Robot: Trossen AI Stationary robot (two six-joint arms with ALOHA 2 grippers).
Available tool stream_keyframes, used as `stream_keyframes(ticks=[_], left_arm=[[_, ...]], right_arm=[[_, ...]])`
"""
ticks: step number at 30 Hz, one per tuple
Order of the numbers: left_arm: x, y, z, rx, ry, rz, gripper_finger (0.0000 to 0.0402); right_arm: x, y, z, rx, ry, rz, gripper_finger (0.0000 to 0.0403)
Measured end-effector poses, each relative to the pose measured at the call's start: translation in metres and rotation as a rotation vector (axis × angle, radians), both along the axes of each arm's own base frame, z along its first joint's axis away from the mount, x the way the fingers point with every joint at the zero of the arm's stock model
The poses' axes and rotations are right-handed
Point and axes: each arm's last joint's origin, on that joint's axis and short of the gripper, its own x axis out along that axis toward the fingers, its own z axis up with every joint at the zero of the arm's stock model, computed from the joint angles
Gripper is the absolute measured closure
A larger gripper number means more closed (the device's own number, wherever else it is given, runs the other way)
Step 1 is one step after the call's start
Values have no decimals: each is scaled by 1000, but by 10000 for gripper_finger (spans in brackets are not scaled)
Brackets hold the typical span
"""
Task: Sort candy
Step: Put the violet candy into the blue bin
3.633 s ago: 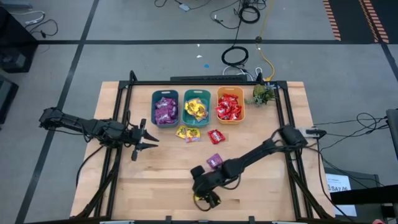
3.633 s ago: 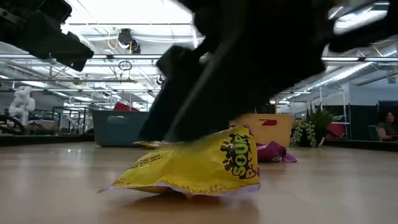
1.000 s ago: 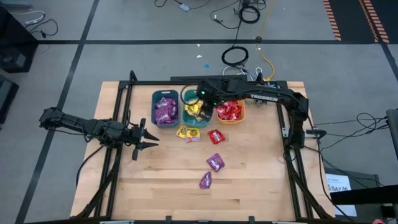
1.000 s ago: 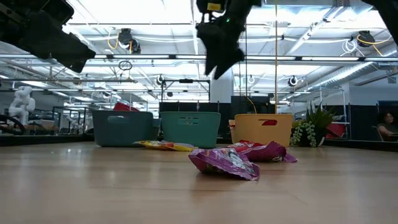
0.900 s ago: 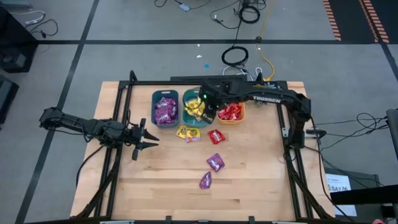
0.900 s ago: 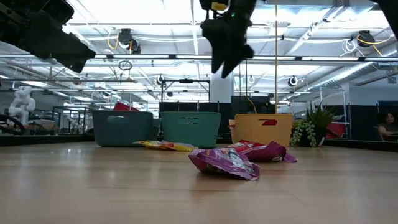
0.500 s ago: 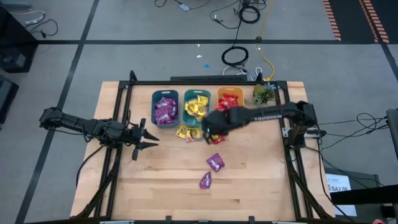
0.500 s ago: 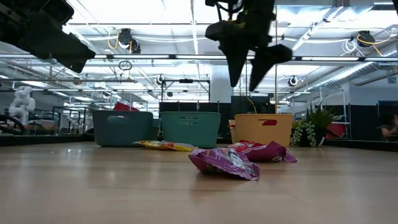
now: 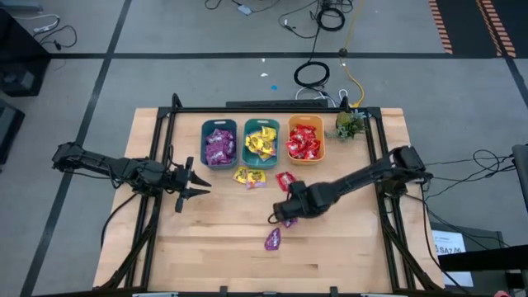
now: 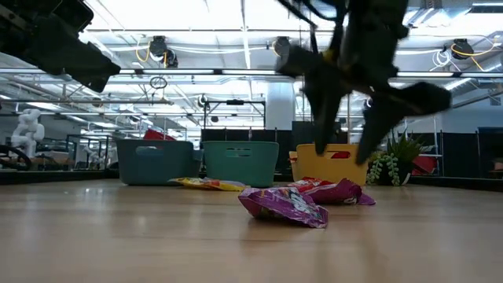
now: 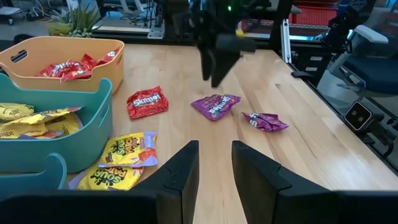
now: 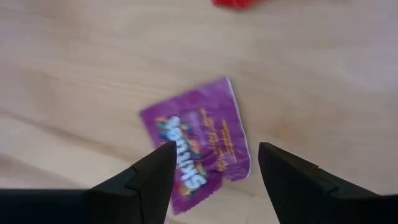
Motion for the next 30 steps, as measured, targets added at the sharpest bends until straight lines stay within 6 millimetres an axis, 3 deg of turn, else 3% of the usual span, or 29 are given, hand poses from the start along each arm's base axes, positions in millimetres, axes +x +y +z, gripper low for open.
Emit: stream_keyframes(ticks=[8,11,18,21,26,30], left_arm=[[0,0,0,0,0,0,297],[0,0,0,0,1,0,297],[0,0,0,0,0,0,297],[0,0,0,0,0,0,297],[0,0,0,0,0,0,297],[0,0,0,0,0,0,297]], right_arm=[[12,11,-59,35,74,-13,184],[16,13,-67,33,120,-28,186],[16,14,-63,3,184,19,220],[16,13,-59,-9,191,52,267],[17,10,-52,-11,178,117,379],[13,9,-36,-9,145,141,386]])
